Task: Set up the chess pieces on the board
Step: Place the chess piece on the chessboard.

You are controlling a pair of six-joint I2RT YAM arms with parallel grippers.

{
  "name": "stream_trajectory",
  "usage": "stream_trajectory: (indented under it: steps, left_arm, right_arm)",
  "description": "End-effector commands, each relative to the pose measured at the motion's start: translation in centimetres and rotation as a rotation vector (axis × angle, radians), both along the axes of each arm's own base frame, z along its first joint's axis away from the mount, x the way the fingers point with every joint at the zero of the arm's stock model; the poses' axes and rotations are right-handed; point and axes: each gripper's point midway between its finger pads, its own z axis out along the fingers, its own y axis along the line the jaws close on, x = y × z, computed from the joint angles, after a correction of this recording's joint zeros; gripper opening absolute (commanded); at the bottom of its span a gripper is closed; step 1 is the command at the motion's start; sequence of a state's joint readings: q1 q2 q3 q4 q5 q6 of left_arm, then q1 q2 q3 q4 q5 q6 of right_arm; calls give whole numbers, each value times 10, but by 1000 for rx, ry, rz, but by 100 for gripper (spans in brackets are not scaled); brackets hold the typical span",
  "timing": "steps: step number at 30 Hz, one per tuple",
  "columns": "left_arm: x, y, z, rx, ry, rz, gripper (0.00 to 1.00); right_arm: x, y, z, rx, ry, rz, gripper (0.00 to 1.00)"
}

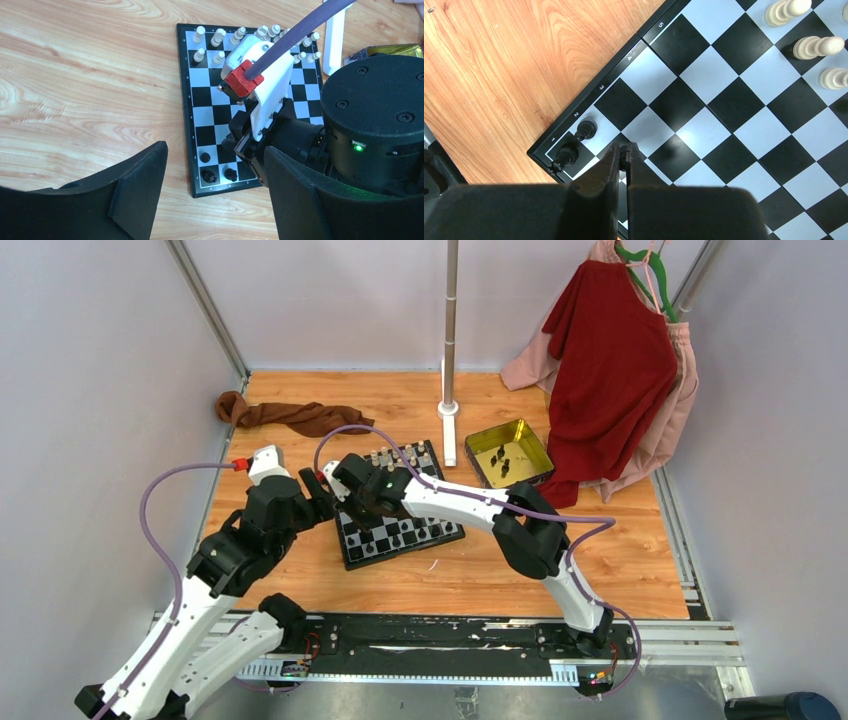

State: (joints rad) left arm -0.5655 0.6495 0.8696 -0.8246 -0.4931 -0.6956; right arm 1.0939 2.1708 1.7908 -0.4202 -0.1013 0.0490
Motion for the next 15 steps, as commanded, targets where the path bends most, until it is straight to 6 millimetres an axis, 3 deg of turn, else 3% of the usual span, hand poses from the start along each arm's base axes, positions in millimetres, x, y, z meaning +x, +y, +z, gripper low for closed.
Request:
stream_trajectory:
  steps: [1,15]
  left_arm:
    - [-9,5,7,-14,-8,7,76]
    - [-15,11,10,-12,-18,15,76]
  right_arm:
    - [-7,6,-5,-19,0,27,0]
    - [-10,3,-15,-32,20,18,0]
